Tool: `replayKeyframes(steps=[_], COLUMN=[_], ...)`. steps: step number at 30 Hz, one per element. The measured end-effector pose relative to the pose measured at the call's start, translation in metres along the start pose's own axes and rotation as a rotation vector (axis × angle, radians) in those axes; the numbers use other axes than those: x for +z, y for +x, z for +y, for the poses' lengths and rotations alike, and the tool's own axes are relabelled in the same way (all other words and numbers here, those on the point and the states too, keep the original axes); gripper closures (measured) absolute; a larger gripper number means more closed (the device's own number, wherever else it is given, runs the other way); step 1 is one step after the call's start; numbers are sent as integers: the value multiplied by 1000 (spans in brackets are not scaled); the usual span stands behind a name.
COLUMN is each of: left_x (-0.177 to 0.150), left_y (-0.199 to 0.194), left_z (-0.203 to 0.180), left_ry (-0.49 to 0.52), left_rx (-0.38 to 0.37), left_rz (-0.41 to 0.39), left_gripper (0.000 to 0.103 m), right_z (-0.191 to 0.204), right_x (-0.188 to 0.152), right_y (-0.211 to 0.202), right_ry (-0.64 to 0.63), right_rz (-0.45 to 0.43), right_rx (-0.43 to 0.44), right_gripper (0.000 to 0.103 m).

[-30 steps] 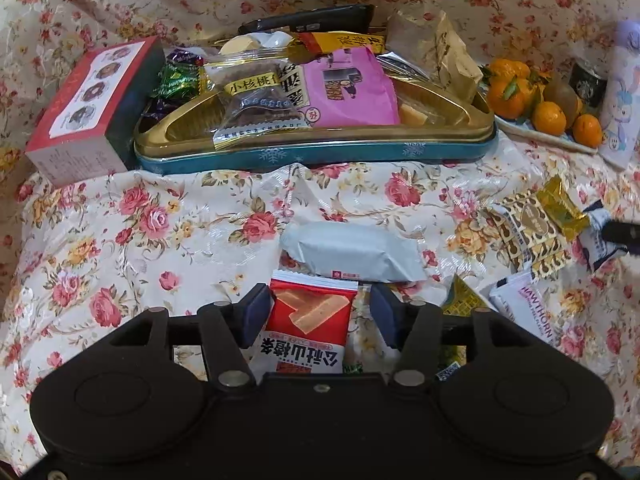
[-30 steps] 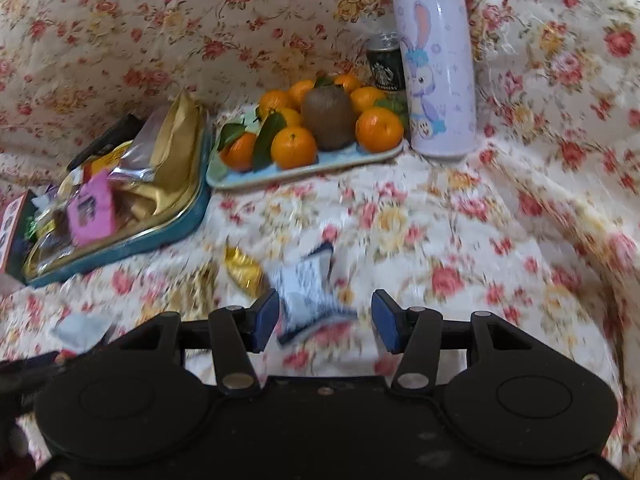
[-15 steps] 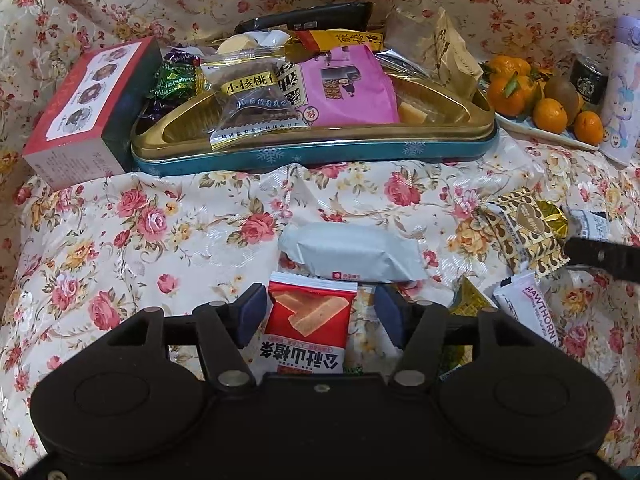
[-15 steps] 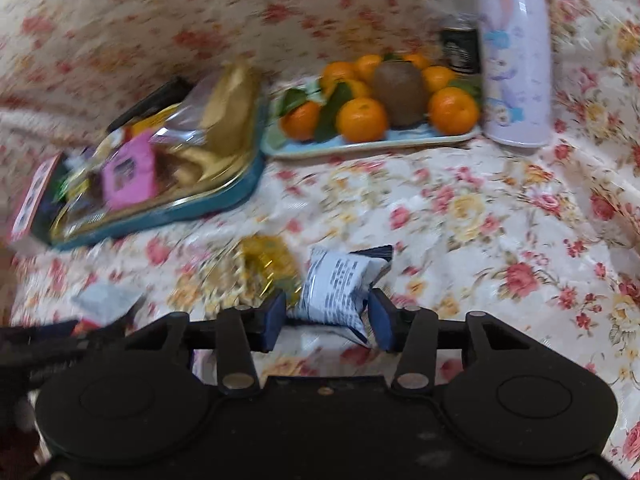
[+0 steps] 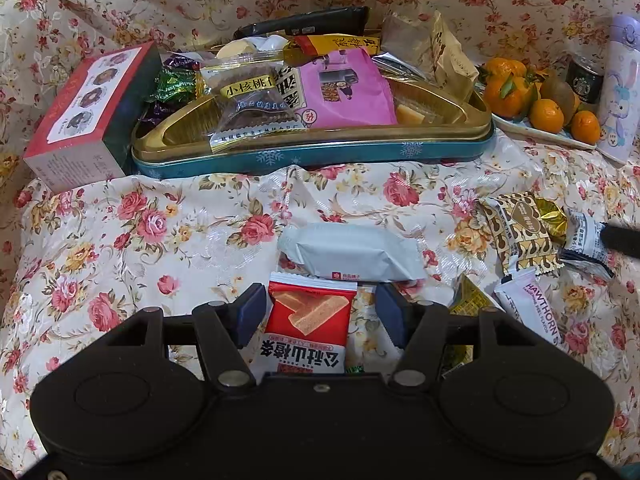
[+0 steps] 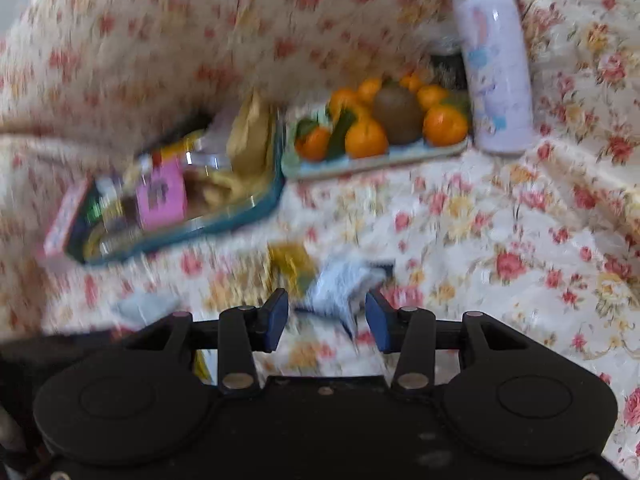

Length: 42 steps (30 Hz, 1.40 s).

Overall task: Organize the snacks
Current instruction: 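Close right tool on the white-silver packet while left tool closes on red wafer packet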

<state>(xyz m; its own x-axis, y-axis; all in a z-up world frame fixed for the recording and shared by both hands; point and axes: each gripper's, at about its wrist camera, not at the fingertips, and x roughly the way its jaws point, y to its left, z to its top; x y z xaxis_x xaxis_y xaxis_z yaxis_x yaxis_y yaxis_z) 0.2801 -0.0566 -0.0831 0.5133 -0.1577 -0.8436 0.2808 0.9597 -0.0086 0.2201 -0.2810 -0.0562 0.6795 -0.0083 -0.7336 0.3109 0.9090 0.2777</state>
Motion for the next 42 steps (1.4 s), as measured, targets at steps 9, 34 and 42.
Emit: replayKeyframes(steps=[9,34,42], left_x=[2,3,11], left_y=[0,0,-1], left_z=[1,4,18], left_ry=[-1,-27,-82], left_rx=[-5,-23,-65], left_rz=[9,16,63], left_gripper=[40,43,49], right_z=[-6,-7,-4], right_x=[13,-31,-36], right_y=[34,16,19], right_ry=[90,-95,-170], right_rz=[70,-31,-48], right_rx=[-60,-134,-138], right_gripper=[59,69,69])
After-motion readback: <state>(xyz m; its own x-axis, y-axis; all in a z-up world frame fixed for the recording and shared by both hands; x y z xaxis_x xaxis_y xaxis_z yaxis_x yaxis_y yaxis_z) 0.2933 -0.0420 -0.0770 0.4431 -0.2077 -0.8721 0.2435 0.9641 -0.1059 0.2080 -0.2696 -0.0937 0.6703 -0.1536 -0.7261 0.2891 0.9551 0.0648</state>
